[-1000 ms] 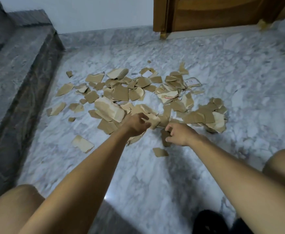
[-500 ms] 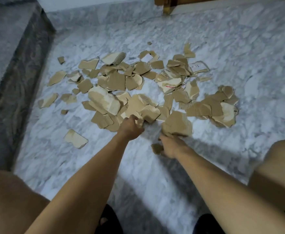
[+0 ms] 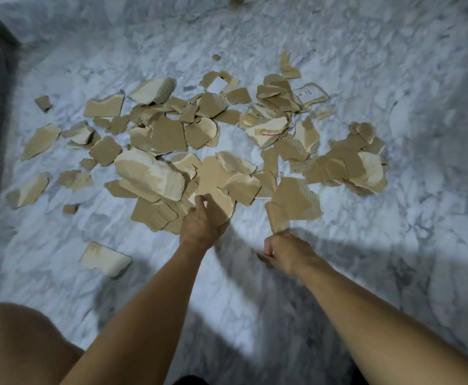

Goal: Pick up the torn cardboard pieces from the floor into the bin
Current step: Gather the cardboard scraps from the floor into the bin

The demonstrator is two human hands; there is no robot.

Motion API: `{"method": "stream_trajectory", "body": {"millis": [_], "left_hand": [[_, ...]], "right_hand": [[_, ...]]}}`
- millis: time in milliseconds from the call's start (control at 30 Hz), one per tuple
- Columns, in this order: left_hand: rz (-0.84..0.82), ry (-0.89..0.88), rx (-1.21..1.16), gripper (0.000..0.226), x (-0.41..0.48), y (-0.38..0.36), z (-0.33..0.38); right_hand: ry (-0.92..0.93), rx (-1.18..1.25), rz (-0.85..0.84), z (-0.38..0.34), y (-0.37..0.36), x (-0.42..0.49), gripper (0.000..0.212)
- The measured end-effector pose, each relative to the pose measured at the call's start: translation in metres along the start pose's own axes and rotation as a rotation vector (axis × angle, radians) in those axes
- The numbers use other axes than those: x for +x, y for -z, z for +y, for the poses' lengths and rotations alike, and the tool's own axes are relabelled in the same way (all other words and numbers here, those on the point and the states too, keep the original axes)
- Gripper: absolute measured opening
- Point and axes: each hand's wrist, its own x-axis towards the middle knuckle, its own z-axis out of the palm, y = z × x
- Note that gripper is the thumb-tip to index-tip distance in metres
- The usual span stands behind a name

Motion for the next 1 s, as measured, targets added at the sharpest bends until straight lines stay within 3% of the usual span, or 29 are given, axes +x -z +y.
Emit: {"method": "stream_trajectory", "body": {"millis": [67, 133, 233, 333, 433, 467, 567, 633, 700, 833, 867, 933, 1000], "left_hand": [[-0.038, 0.037, -0.009, 0.068, 0.004, -0.002, 0.003], [-0.085, 0.032, -0.01, 0.06, 0.009, 0.001, 0.006], [-0.162, 0.018, -0.171, 0.052, 0.009, 0.014, 0.017], [-0.112, 0.05, -0.214, 0.05, 0.018, 0.021, 0.03], [0.125, 0.14, -0.11, 0.056, 0.033, 0.021, 0.051], [0.194, 0.16, -0.073, 0.057, 0.036, 0.022, 0.06], [0.242, 0.132, -0.094, 0.056, 0.036, 0.021, 0.084], [0.145, 0.073, -0.161, 0.058, 0.038, 0.018, 0.094], [0.017, 0.022, -0.242, 0.065, 0.045, 0.02, 0.103], [-0.186, -0.17, -0.202, 0.03, 0.063, 0.023, 0.117], [-0.262, -0.242, -0.172, 0.035, 0.065, 0.023, 0.119], [-0.253, -0.324, -0.082, 0.049, 0.077, 0.019, 0.121], [-0.32, -0.405, 0.128, 0.057, 0.104, 0.008, 0.119]], "right_hand": [[0.036, 0.249, 0.027, 0.007, 0.018, 0.003, 0.021], [0.055, 0.488, 0.17, 0.02, 0.042, 0.013, 0.022], [-0.01, 0.464, 0.343, 0.054, 0.083, 0.029, 0.031], [-0.099, 0.388, 0.269, 0.088, 0.113, 0.044, 0.046], [-0.109, 0.301, 0.029, 0.096, 0.135, 0.051, 0.023], [-0.105, 0.286, -0.027, 0.092, 0.139, 0.049, 0.026], [-0.173, 0.247, 0.009, 0.084, 0.13, 0.044, 0.067], [-0.256, 0.336, 0.063, 0.082, 0.114, 0.042, 0.093], [-0.319, 0.407, 0.1, 0.079, 0.102, 0.045, 0.103], [-0.379, 0.275, 0.169, 0.076, 0.082, 0.05, 0.092], [-0.397, 0.296, 0.172, 0.077, 0.079, 0.053, 0.09], [-0.399, 0.344, 0.16, 0.078, 0.078, 0.056, 0.078], [-0.345, 0.399, 0.151, 0.08, 0.08, 0.057, 0.061]]}}
